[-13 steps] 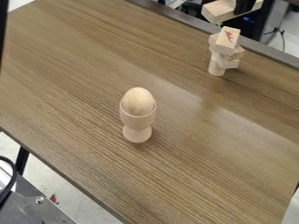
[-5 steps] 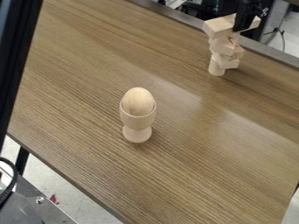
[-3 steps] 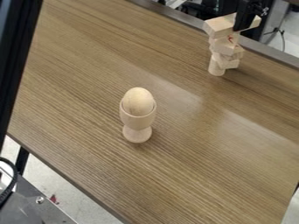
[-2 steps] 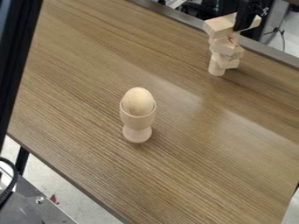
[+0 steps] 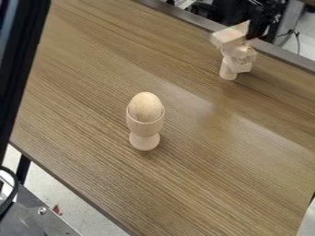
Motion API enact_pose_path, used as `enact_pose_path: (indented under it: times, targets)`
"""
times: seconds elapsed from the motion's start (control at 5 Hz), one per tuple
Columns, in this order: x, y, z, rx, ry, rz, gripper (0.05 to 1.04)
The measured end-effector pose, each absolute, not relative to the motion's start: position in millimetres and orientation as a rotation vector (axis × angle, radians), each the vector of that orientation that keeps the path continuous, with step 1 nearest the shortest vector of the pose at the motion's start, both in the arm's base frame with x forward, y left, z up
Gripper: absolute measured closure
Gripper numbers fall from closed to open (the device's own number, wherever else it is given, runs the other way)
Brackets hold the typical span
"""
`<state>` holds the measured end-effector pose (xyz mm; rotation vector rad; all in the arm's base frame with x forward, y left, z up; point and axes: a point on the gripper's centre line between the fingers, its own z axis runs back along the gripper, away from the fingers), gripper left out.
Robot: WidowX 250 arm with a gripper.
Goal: Put the rectangle block on top of the written rectangle block
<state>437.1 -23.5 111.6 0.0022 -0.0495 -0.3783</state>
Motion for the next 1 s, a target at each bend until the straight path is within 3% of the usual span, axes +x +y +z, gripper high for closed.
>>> enact_pose_path:
  times: [0.2, 0.6, 0.8, 1.0]
  targets:
    - [437, -23, 112, 0.005, -0.048, -0.376, 0.083]
    - [437, -22, 112, 0.014, -0.046, -0.372, 0.083]
    - [436, -21, 121, 0.018, -0.093, -0.358, 0.083]
    - [430, -16, 169, 0.036, -0.219, -0.328, 0.083]
